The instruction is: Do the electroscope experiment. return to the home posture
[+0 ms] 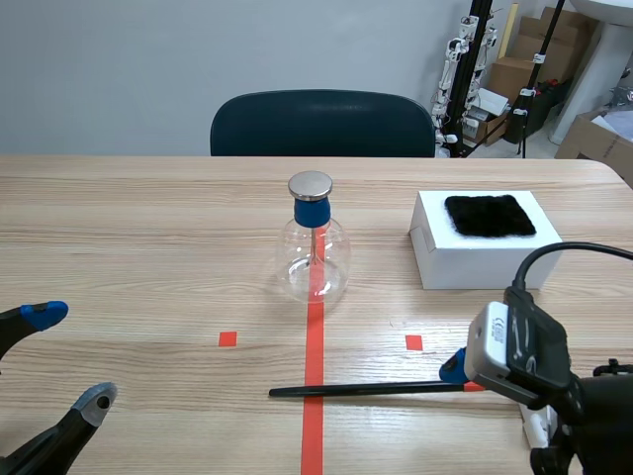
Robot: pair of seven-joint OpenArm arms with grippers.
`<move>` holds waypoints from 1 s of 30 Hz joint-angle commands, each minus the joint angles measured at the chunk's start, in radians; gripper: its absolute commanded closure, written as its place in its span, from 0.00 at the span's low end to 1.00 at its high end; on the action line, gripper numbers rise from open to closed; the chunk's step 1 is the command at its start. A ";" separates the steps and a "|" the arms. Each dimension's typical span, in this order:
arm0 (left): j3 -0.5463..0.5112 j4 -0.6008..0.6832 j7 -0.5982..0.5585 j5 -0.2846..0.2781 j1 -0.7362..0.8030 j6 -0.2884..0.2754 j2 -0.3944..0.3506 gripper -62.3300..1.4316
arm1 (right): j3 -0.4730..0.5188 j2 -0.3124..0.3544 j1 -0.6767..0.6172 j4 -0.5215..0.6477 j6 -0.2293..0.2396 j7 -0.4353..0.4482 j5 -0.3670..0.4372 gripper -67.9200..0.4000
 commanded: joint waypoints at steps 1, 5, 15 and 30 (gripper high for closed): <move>-0.003 0.010 -0.014 -0.008 0.000 0.005 -0.011 0.00 | 0.004 0.006 0.020 0.011 0.011 0.015 0.007 0.00; -0.003 0.010 -0.014 -0.008 0.000 0.005 -0.011 0.00 | 0.004 0.006 0.020 0.011 0.011 0.015 0.007 0.00; -0.003 0.010 -0.014 -0.008 0.000 0.005 -0.011 0.00 | 0.004 0.006 0.020 0.011 0.011 0.015 0.007 0.00; -0.021 0.055 0.060 -0.157 0.034 0.000 -0.020 0.00 | 0.105 -0.013 -0.098 0.050 0.011 0.111 -0.034 0.00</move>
